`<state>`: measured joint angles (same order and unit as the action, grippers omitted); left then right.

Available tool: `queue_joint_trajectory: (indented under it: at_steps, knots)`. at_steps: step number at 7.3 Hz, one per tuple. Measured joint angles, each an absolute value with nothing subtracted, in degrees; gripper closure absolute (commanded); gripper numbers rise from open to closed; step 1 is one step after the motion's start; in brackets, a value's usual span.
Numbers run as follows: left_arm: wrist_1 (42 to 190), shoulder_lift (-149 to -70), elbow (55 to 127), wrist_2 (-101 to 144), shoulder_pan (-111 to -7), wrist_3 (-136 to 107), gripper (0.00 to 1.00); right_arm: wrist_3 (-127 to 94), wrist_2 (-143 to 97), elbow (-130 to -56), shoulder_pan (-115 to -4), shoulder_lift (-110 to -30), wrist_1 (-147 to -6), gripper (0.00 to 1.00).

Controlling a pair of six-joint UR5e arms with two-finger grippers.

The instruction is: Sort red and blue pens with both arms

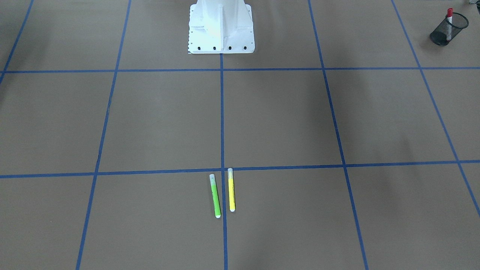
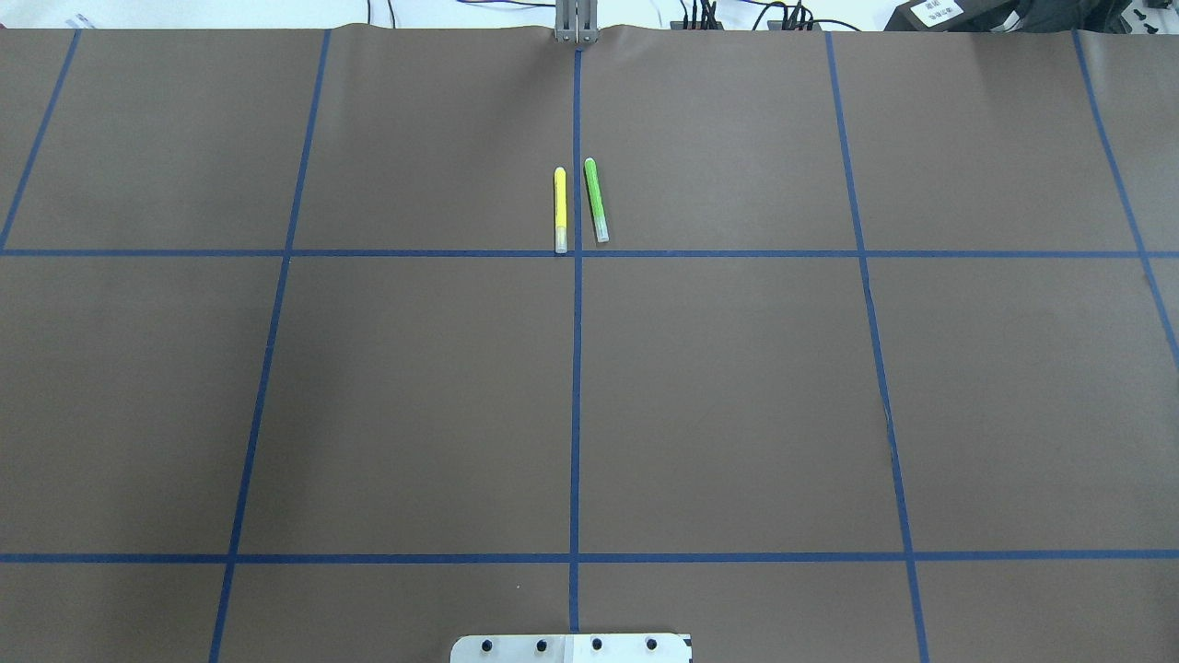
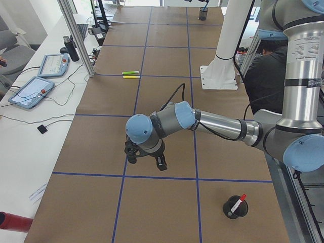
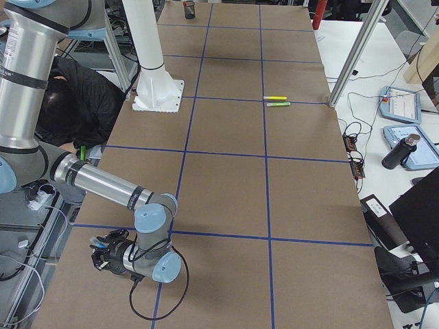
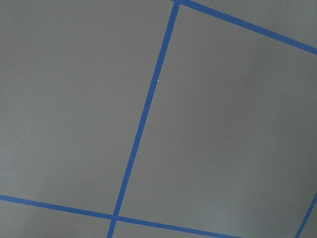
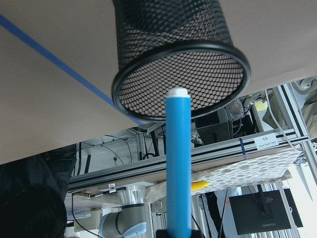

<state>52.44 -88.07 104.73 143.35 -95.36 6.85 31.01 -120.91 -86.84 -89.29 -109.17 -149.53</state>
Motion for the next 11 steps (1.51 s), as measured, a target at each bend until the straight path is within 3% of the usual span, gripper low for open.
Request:
queue_joint_trajectory:
  at_steps: [3,8,11]
  knots:
    - [52.47,-88.16,105.15,143.35,-95.36,6.78,0.00,31.02,-120.08,-87.04,-90.72,-107.29,-147.81,0.00]
    - [53.00,-89.51,105.89,143.02,-95.36,5.18,0.00,22.21,-119.48,-87.39,-91.49,-93.31,-146.22,0.00]
    - [58.29,-89.44,105.46,141.37,-94.46,0.74,0.00,9.31,-124.45,-87.10,-91.42,-89.67,-128.89,0.00]
